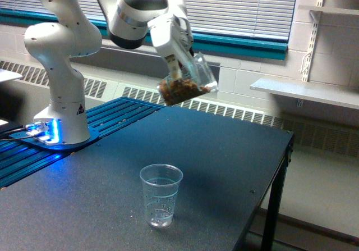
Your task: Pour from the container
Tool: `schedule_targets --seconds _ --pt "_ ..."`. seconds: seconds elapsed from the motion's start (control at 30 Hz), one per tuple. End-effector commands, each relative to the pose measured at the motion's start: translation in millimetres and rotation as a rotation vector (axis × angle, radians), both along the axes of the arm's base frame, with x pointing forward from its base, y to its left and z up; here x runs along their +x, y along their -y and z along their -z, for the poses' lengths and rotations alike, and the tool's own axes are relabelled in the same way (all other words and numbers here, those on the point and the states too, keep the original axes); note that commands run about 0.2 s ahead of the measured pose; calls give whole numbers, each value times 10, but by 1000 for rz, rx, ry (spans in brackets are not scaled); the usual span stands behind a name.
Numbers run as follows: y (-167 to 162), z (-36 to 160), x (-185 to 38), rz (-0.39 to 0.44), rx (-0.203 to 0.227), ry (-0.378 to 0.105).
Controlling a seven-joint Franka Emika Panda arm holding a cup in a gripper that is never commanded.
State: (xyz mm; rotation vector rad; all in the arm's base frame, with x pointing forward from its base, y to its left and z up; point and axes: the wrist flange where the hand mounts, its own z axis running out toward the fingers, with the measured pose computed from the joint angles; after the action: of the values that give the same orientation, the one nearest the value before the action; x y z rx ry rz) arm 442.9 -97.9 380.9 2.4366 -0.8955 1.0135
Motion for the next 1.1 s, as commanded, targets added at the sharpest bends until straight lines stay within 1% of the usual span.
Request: schedule_targets --seconds 0.03,0.57,0.77,1.1 --pt "164 40 -132 46 3 4" --pt "508 240 -454 95 -21 -69" --pt "617 283 -494 115 -29 -94" --pt "727 399 -468 135 -35 -144"
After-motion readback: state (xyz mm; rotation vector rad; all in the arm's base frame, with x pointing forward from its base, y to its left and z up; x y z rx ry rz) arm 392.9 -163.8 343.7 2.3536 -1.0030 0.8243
